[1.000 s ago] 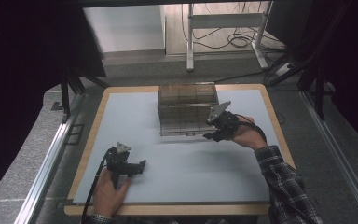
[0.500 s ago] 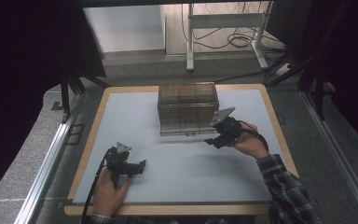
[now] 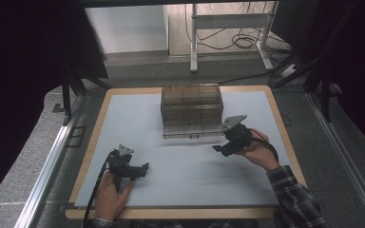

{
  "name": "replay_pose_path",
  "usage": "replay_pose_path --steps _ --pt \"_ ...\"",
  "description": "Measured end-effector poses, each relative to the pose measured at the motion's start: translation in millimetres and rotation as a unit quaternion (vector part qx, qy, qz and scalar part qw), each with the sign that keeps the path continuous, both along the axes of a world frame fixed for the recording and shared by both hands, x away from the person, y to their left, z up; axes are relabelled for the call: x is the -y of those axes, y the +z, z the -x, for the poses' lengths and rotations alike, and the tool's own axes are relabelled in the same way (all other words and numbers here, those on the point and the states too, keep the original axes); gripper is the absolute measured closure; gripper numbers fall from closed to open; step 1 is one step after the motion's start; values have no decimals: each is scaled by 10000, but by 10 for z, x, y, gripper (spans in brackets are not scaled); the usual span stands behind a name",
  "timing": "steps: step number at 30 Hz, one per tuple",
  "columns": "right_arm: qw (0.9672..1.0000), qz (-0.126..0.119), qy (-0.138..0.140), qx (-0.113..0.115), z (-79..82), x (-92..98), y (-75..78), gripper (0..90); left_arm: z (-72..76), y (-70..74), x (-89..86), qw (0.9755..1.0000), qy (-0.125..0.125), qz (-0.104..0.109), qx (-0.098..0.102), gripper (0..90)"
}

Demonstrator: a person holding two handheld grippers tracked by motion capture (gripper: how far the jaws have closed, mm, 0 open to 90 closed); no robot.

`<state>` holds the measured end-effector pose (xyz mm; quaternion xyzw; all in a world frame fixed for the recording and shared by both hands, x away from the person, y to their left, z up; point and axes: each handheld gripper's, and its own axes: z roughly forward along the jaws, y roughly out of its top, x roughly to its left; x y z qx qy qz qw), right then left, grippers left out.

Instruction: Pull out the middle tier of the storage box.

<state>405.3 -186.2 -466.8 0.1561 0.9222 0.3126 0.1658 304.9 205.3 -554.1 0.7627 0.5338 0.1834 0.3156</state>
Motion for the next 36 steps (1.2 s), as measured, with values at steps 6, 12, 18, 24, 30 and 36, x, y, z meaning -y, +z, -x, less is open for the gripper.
replay_pose_path --steps 6,12,18,24,30,36 --pt "9999 -84 -101 65 84 60 -11 131 0 0 0 10000 -1 0 -1 0" --pt "9997 -120 -158 107 170 123 -49 95 -3 1 -4 10000 -23 -18 7 0" --pt "9997 -141 -169 69 247 190 -103 61 0 0 0 10000 -2 1 0 0" --pt "9995 -217 -240 45 326 276 -186 37 0 0 0 10000 -4 0 0 0" --pt "9992 -263 -295 7 407 367 -284 10 0 0 0 10000 -2 -2 -3 0" --pt "9987 -351 -346 -119 441 447 -365 4 0 1 -1 10000 -4 -5 -4 0"
